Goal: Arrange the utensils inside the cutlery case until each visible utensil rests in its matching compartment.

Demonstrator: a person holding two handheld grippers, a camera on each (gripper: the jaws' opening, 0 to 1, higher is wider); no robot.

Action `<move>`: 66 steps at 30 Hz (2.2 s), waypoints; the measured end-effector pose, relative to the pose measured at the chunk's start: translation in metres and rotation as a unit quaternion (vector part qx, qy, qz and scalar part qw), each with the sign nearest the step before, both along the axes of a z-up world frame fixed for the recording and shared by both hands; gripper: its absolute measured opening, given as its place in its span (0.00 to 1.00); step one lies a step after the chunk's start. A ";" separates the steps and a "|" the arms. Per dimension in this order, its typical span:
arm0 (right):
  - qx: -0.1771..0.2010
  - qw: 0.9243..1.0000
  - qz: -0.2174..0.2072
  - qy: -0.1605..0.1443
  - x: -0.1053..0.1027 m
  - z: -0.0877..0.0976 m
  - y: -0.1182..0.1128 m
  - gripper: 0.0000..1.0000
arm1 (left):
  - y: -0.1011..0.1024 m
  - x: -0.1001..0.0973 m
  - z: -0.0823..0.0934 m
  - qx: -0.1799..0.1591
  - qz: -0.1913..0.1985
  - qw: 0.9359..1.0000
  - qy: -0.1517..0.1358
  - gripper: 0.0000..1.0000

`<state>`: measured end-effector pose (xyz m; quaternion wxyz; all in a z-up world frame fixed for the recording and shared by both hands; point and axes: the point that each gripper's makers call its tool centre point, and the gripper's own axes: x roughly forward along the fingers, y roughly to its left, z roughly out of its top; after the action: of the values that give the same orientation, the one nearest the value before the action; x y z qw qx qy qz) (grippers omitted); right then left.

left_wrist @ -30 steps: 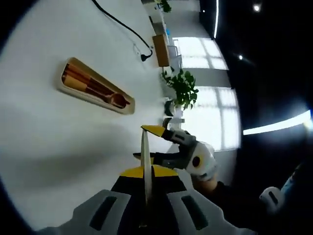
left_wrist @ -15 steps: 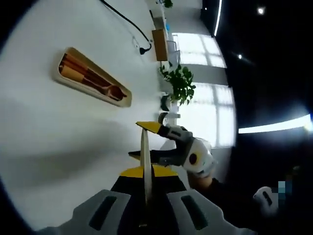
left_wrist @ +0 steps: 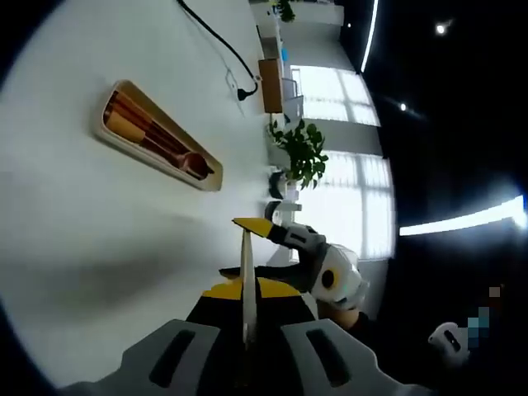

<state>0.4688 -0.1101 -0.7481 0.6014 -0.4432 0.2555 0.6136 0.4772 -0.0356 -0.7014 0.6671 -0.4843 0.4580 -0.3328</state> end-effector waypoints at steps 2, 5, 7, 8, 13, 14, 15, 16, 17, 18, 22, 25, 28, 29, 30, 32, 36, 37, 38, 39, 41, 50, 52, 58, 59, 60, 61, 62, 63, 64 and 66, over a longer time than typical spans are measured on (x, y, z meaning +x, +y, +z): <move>-0.007 1.000 0.001 -0.012 0.006 0.000 -0.004 0.38 | 0.004 0.002 -0.004 0.038 0.009 0.999 -0.016 0.11; -0.019 1.000 0.003 -0.024 0.010 -0.002 -0.009 0.38 | 0.004 -0.001 -0.009 0.051 0.000 0.999 -0.020 0.15; -0.021 0.999 -0.004 -0.024 0.014 -0.003 -0.011 0.38 | 0.011 0.004 -0.017 0.083 0.013 0.996 -0.041 0.18; -0.020 1.000 -0.008 -0.023 0.015 -0.002 -0.012 0.38 | 0.013 0.005 -0.020 0.094 0.018 0.994 -0.046 0.18; -0.022 0.999 -0.016 -0.030 0.024 -0.002 -0.013 0.38 | 0.015 0.007 -0.020 0.088 0.019 0.995 -0.048 0.19; -0.022 0.999 -0.016 -0.032 0.026 -0.001 -0.013 0.38 | 0.017 0.008 -0.022 0.096 0.021 0.994 -0.054 0.19; -0.022 0.999 -0.017 -0.034 0.029 -0.001 -0.013 0.38 | 0.021 0.012 -0.023 0.108 0.025 0.992 -0.064 0.20; -0.022 0.999 -0.018 -0.035 0.031 0.000 -0.013 0.38 | 0.024 0.016 -0.024 0.118 0.034 0.990 -0.073 0.20; -0.021 0.999 -0.021 -0.035 0.034 0.001 -0.012 0.38 | 0.029 0.021 -0.025 0.124 0.046 0.988 -0.075 0.21; -0.021 0.999 -0.022 -0.036 0.036 0.001 -0.012 0.38 | 0.032 0.025 -0.027 0.129 0.056 0.988 -0.070 0.21; -0.024 0.999 -0.025 -0.042 0.046 0.000 -0.010 0.38 | 0.044 0.036 -0.031 0.148 0.067 0.983 -0.083 0.20; -0.025 0.998 -0.027 -0.042 0.051 -0.003 -0.009 0.38 | 0.050 0.042 -0.033 0.162 0.070 0.980 -0.096 0.20; -0.025 0.998 -0.030 -0.040 0.056 -0.004 -0.007 0.38 | 0.054 0.049 -0.031 0.168 0.078 0.977 -0.101 0.19; -0.024 0.998 -0.031 -0.038 0.058 -0.005 -0.006 0.38 | 0.055 0.051 -0.032 0.171 0.082 0.977 -0.101 0.19; -0.023 0.999 -0.035 -0.035 0.061 -0.005 -0.004 0.38 | 0.057 0.054 -0.033 0.175 0.087 0.976 -0.100 0.19; -0.021 0.999 -0.037 -0.033 0.064 -0.006 -0.003 0.38 | 0.061 0.059 -0.033 0.176 0.092 0.975 -0.101 0.19; -0.023 0.999 -0.038 -0.030 0.074 -0.008 -0.001 0.38 | 0.069 0.070 -0.033 0.194 0.103 0.970 -0.104 0.17; -0.024 0.999 -0.039 -0.027 0.077 -0.009 0.000 0.38 | 0.071 0.073 -0.034 0.200 0.106 0.968 -0.105 0.17; -0.026 0.999 -0.040 -0.025 0.080 -0.010 0.001 0.38 | 0.072 0.075 -0.034 0.203 0.110 0.967 -0.105 0.17; -0.028 0.999 -0.040 -0.022 0.082 -0.012 0.003 0.38 | 0.074 0.080 -0.036 0.204 0.112 0.967 -0.103 0.16; -0.026 0.999 -0.040 -0.017 0.086 -0.013 0.006 0.38 | 0.079 0.086 -0.041 0.212 0.114 0.966 -0.097 0.16; -0.039 0.998 -0.054 0.016 0.106 -0.030 0.016 0.38 | 0.091 0.109 -0.057 0.251 0.112 0.957 -0.090 0.16; -0.042 0.997 -0.060 0.028 0.108 -0.034 0.016 0.38 | 0.091 0.114 -0.062 0.259 0.108 0.956 -0.089 0.16; -0.051 0.995 -0.069 0.049 0.109 -0.041 0.014 0.38 | 0.086 0.118 -0.069 0.273 0.096 0.954 -0.081 0.17; -0.053 0.995 -0.071 0.052 0.109 -0.041 0.014 0.38 | 0.086 0.119 -0.070 0.275 0.095 0.953 -0.082 0.17; -0.055 0.994 -0.072 0.055 0.110 -0.042 0.014 0.38 | 0.086 0.120 -0.072 0.279 0.093 0.952 -0.082 0.17; -0.058 0.994 -0.071 0.056 0.109 -0.043 0.014 0.38 | 0.085 0.119 -0.072 0.282 0.090 0.952 -0.082 0.17; -0.060 0.994 -0.071 0.058 0.109 -0.044 0.014 0.38 | 0.084 0.119 -0.072 0.284 0.089 0.951 -0.081 0.17; -0.062 0.994 -0.070 0.059 0.109 -0.044 0.014 0.38 | 0.084 0.118 -0.072 0.286 0.087 0.951 -0.081 0.17; -0.064 0.994 -0.071 0.062 0.110 -0.045 0.014 0.38 | 0.084 0.117 -0.072 0.290 0.086 0.950 -0.081 0.17; -0.067 0.993 -0.073 0.066 0.109 -0.047 0.016 0.38 | 0.084 0.117 -0.072 0.294 0.087 0.948 -0.082 0.17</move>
<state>0.5783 -0.0943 -0.7948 0.5954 -0.4212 0.3667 0.5776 0.5940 0.0486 -0.7733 0.8418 -0.2752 0.4350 -0.1626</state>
